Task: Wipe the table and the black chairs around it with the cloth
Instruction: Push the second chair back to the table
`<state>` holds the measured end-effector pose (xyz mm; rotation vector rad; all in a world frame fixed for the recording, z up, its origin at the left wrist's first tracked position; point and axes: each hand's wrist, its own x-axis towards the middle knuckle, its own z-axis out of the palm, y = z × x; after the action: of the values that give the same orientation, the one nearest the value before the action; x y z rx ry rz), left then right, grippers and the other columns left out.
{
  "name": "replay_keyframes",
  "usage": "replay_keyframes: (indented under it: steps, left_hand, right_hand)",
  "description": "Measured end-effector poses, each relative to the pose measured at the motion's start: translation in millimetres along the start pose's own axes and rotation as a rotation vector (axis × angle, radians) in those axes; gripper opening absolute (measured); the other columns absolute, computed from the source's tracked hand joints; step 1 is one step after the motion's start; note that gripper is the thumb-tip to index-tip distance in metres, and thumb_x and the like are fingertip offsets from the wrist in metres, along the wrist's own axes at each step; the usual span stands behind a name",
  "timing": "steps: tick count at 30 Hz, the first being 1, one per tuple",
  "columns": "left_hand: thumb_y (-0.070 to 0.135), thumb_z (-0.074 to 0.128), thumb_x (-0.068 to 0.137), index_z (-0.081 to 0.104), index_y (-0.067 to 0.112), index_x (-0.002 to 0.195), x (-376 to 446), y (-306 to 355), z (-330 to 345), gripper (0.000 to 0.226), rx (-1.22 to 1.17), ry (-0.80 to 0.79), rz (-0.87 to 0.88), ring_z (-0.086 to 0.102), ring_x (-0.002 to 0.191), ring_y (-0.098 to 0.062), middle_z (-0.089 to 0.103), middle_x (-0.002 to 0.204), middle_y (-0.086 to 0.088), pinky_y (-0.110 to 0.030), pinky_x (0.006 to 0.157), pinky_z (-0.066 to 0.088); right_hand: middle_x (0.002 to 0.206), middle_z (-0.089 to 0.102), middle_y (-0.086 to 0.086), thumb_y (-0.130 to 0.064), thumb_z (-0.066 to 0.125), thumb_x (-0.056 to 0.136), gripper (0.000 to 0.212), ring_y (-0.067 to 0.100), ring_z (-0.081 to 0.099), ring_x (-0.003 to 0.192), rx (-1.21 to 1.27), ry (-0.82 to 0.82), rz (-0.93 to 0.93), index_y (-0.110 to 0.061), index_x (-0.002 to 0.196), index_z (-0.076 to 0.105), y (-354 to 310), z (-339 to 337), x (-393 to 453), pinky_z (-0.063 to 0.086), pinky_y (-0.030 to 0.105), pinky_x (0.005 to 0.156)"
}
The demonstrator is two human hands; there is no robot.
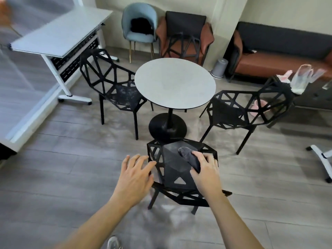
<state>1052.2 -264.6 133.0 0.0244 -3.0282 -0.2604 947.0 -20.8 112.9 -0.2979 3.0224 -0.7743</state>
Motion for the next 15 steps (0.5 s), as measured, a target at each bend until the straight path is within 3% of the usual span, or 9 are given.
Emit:
replay_keyframes:
  steps: [5,10,15]
  left_hand:
    - [0.04,0.062,0.089,0.057,0.032,0.125,-5,-76,-50,0.037,-0.013,0.101,-0.083,0.048,0.132,-0.029,0.057,0.136,-0.003,-0.056,0.113,0.034]
    - [0.045,0.04,0.09,0.059,0.029,0.124,-9,-149,-90,0.042,0.008,0.162,-0.143,0.048,0.131,-0.029,0.057,0.135,-0.004,-0.055,0.114,0.032]
    - [0.041,0.052,0.089,0.059,0.03,0.125,-12,-207,-107,0.038,0.001,0.184,-0.207,0.044,0.134,-0.029,0.055,0.136,-0.004,-0.052,0.116,0.027]
  right_hand:
    - [0.123,0.046,-0.005,-0.024,0.072,0.083,0.062,0.02,0.045,0.111,0.06,0.062,-0.113,-0.039,0.138,0.049,-93,17,14,0.049,0.043,0.096]
    - [0.123,0.046,-0.005,-0.023,0.075,0.082,0.062,0.019,0.046,0.111,0.121,0.097,-0.212,-0.038,0.137,0.051,-180,46,27,0.048,0.041,0.098]
    - [0.121,0.048,-0.004,-0.02,0.076,0.079,0.062,0.022,0.049,0.108,0.18,0.08,-0.251,-0.036,0.135,0.055,-244,84,43,0.048,0.043,0.098]
